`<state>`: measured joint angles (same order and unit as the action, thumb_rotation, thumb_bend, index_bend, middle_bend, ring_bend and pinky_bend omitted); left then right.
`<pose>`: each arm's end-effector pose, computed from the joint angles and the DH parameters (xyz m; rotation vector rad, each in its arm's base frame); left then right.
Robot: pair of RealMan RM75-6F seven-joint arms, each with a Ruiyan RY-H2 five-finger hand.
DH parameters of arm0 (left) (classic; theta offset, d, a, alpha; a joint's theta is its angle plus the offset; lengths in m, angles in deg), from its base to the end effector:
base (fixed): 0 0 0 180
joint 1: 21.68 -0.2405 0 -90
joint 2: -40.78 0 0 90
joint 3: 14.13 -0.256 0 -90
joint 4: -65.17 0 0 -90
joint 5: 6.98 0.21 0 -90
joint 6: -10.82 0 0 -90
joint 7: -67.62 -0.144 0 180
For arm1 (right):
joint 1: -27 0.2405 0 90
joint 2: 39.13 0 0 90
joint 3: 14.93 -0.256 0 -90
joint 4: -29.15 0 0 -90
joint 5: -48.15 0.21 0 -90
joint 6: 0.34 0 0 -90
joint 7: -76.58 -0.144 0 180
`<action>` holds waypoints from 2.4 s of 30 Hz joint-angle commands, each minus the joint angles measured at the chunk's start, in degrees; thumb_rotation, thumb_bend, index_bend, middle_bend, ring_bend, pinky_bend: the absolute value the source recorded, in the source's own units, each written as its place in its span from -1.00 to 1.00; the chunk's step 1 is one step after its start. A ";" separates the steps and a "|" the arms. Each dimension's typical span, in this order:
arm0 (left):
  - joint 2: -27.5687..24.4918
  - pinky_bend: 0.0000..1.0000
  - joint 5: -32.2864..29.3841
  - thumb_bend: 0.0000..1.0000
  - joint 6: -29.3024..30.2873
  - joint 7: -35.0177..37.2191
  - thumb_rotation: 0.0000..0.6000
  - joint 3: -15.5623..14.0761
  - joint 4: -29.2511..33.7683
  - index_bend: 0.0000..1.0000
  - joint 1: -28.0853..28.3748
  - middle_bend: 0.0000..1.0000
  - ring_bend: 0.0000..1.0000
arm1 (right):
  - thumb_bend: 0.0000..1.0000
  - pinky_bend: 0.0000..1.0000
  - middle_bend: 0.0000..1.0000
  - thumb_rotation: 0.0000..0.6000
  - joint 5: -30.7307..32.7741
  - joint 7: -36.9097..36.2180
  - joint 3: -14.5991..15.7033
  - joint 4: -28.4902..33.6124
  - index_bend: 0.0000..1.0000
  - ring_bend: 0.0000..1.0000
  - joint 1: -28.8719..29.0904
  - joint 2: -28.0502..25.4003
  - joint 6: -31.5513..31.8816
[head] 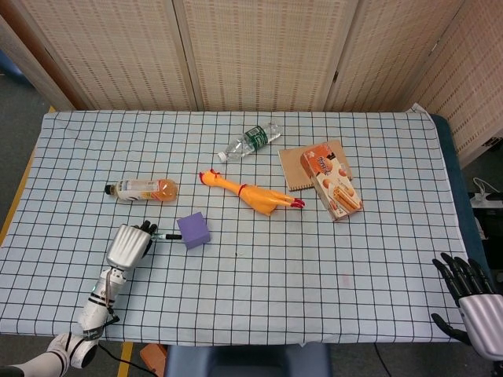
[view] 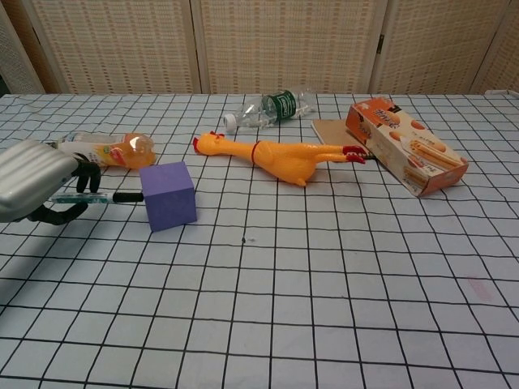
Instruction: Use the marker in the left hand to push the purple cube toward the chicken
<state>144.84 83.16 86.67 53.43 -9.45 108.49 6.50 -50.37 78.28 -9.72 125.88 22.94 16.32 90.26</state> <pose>-0.2655 0.3157 -0.0168 -1.7318 -0.3602 -0.8059 -0.3041 -0.1020 0.1814 1.5316 -0.8911 0.7987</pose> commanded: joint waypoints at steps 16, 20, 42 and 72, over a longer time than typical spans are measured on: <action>5.45 0.91 -0.51 0.26 -3.42 1.15 1.00 1.02 -4.77 0.58 5.96 0.61 0.61 | -0.78 -1.00 -1.00 1.00 2.14 -1.25 -0.95 0.08 -1.00 -1.00 -0.14 -0.57 0.12; 6.37 0.91 -0.78 0.26 -3.88 1.46 1.00 1.30 -5.83 0.58 7.04 0.61 0.61 | -0.78 -1.00 -1.00 1.00 2.39 -1.56 -1.07 0.02 -1.00 -1.00 -0.13 -0.71 0.06; 11.85 0.91 -3.27 0.26 -6.78 5.18 1.00 2.86 -14.62 0.58 12.17 0.61 0.61 | -0.78 -1.00 -1.00 1.00 4.24 -2.17 -1.87 0.07 -1.00 -1.00 0.13 -0.95 -0.74; 12.26 0.92 -3.13 0.26 -2.50 -0.19 1.00 1.82 -9.66 0.58 13.41 0.61 0.62 | -0.78 -1.00 -1.00 1.00 2.51 -4.63 -1.65 -0.55 -1.00 -1.00 -1.05 -1.83 2.05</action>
<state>158.64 79.66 82.47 54.39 -6.92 96.67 21.41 -47.77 73.73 -11.43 125.38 21.94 14.52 92.23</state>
